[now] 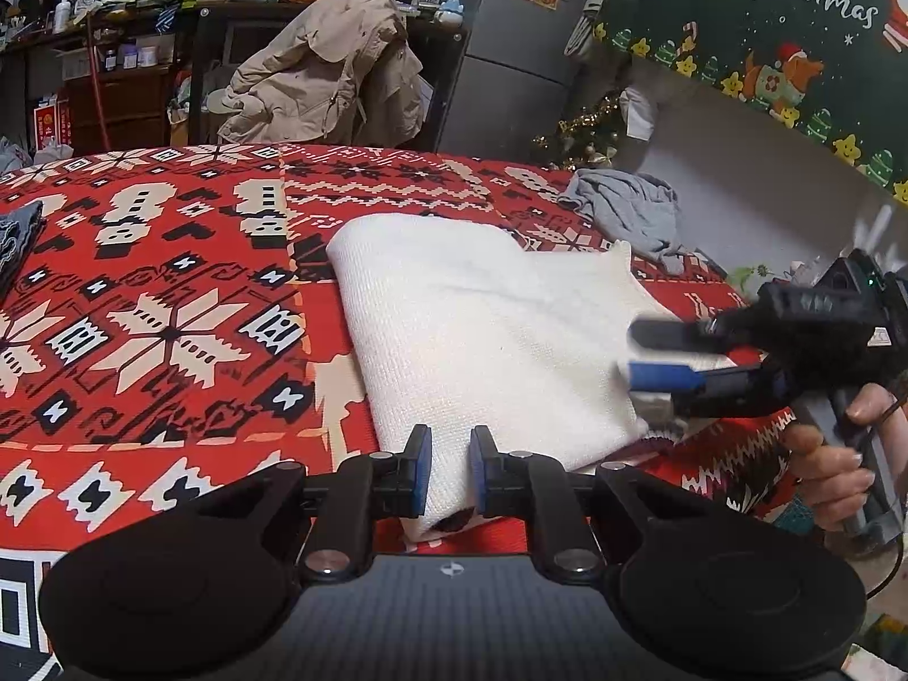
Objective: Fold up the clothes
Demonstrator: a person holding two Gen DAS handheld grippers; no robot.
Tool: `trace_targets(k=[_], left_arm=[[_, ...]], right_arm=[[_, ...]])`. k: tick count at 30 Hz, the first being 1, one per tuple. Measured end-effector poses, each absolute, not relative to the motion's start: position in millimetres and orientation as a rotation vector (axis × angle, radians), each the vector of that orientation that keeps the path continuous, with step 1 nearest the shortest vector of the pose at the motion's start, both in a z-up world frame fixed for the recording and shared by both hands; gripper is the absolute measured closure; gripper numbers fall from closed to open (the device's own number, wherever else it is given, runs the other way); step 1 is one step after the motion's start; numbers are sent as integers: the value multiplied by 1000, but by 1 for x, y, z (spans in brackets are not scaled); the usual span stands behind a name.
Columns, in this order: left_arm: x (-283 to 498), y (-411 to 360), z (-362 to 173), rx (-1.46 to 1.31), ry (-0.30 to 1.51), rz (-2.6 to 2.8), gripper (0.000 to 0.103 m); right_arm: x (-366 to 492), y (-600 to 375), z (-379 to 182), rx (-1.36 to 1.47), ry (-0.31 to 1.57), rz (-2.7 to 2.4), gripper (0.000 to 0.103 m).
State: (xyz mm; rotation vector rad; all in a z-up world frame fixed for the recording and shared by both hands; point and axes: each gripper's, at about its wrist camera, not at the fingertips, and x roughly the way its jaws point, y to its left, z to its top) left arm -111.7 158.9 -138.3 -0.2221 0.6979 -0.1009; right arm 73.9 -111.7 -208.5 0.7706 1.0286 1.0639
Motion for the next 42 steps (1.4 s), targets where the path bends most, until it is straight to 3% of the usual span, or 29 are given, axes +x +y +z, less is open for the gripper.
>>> trace_targets(k=[1,2,4,7,8,12,15,16,21,22,23,24,31,33,36,37,38,42], left_arm=[[-112,159,-138,-221,699,-101,88],[-111,159,-138,-219,700,-101,88],[-111,159,-138,-214,701,-101,88],[-112,158,-138,-203,703,-102,88],[-112,158,-138,-199,702,-101,88],[-112,159,-138,-204,704,-102,88],[-111,159,-138,-202,706,-102,88],[-111,159,-138,-202,707,-102,88],[-110,159,-138,-204,708,-101,88],[-111,159,-138,-204,708,-100,88],[-111,159,-138,-204,707,-100,88],[-111,159,-138,-204,707,-100,88],[-111,156,-138,-169,708,-101,88],[-111,156,-138,-172,709,-102,88],[-110,157,-139,-176,710,-103,88],[-110,157,-139,-178,711,-103,88],[-110,157,-139,-180,711,-103,88],[-110,157,-139,-184,711,-102,88]], right_arm=[[74,-107,-207,733,1030,1073,62],[73,-104,-206,703,1034,1083,70],[72,-101,-203,644,1033,1088,97],[74,-112,-202,670,1004,1063,98],[74,-117,-203,692,999,1057,102],[75,-129,-209,754,990,1030,102],[71,-137,-209,753,974,1005,77],[70,-137,-209,742,961,998,65],[69,-121,-205,679,978,1027,65],[67,-118,-205,664,985,1036,72],[67,-115,-206,682,992,1059,94],[66,-114,-204,689,986,1070,98],[58,-144,-196,674,943,986,103],[58,-153,-197,706,939,990,103],[51,-151,-193,651,938,1009,84],[47,-148,-191,625,934,1016,69],[45,-145,-189,601,928,1024,65],[38,-127,-184,481,944,1045,67]])
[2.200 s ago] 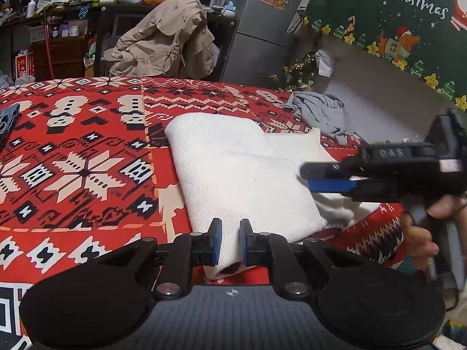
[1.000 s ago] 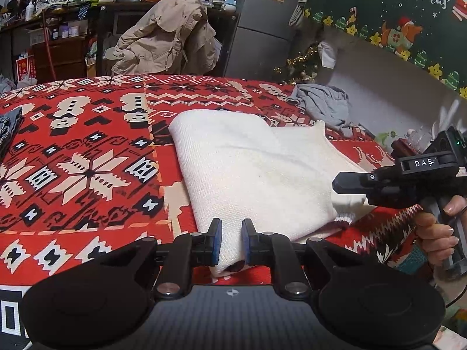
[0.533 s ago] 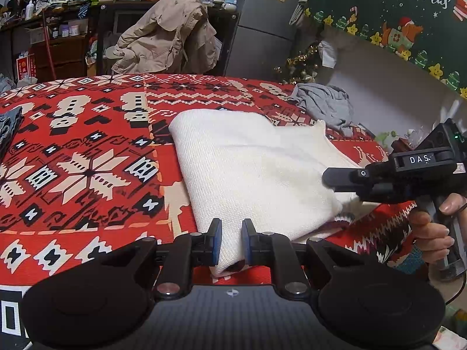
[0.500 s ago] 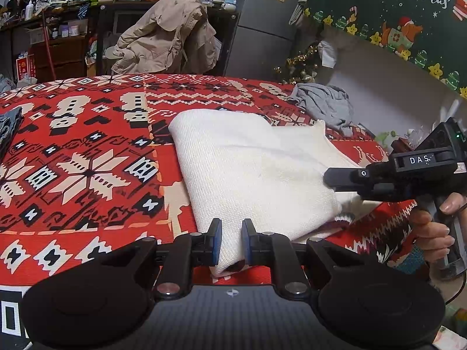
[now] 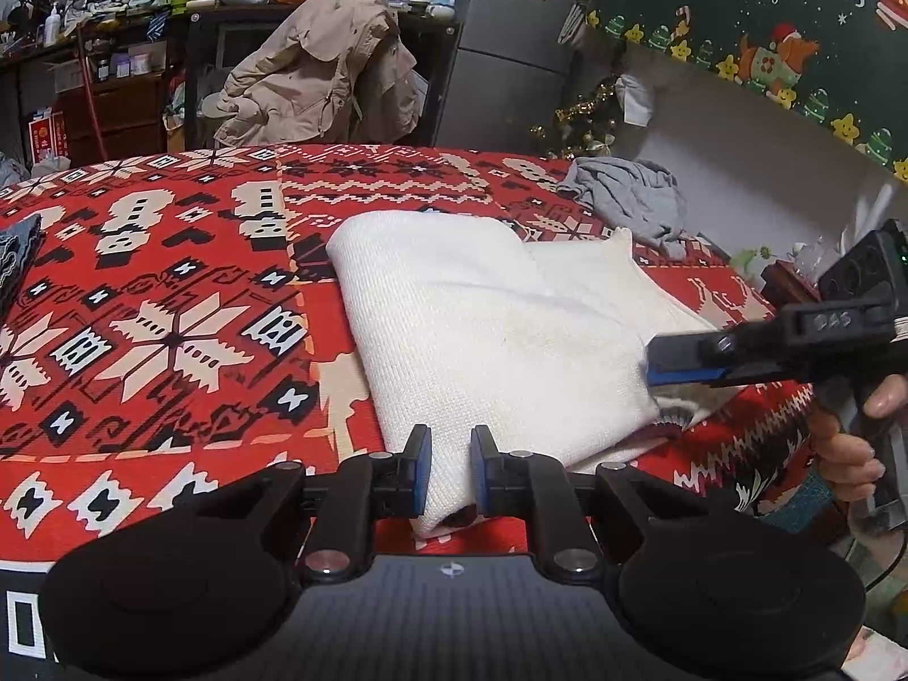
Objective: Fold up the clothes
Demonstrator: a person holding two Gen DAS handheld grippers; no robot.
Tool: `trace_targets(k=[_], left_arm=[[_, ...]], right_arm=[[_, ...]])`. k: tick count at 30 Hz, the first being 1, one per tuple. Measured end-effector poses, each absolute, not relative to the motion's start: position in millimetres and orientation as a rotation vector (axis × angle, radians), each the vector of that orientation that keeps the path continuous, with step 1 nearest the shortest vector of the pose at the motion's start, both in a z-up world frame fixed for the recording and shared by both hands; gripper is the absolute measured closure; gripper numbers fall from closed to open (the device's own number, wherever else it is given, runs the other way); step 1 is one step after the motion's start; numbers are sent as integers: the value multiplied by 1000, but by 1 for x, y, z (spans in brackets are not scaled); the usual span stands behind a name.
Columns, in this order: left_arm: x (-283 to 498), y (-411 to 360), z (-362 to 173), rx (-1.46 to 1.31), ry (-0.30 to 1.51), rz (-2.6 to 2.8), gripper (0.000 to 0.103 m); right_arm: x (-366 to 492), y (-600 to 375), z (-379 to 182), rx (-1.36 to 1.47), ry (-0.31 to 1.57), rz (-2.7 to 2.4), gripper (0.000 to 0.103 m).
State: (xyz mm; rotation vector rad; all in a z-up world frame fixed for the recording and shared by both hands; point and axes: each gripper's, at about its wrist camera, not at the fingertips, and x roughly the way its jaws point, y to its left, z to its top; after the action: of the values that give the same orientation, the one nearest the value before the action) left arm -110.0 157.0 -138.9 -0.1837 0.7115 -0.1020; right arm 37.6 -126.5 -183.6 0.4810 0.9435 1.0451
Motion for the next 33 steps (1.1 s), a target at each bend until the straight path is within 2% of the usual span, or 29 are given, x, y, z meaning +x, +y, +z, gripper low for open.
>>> trace_targets(k=[1,2,6,10,11,16,20,22,24,25,26,27,33], left_arm=[[-110,157,-139,-184,712,-102,88],[-110,157,-139,-183,712,-103,88],[-110,156,-139,-169,714,-106,88],[-109,154,-139,-146,716,-107,88],[-110,154,-139,-144,718,-107,88],[-112,154,-136,-133,720,-113,88],[-114,163,-131,-182,708,-121,88],[-115,172,-129,-233,695,-112,88],[-115,178,-126,-268,685,-113,88],[-116,179,-126,-278,685,-130,90],[-116,179,-128,-291,695,-158,93],[-115,178,-130,-294,713,-178,98],[-121,176,-141,-284,749,-168,98]], right_arm=[[37,-123,-184,449,951,1050,75],[34,-121,-183,431,947,1059,98],[24,-121,-175,382,931,1079,98],[22,-140,-172,413,933,1047,100],[21,-143,-173,411,938,1038,103],[16,-157,-175,465,944,1011,103],[11,-156,-164,491,887,1024,83],[11,-146,-164,441,894,1009,78],[11,-141,-166,428,920,1017,81],[11,-139,-168,422,933,1022,93],[10,-138,-169,409,938,1011,98],[8,-138,-170,406,944,1005,99],[2,-141,-174,408,970,959,99]])
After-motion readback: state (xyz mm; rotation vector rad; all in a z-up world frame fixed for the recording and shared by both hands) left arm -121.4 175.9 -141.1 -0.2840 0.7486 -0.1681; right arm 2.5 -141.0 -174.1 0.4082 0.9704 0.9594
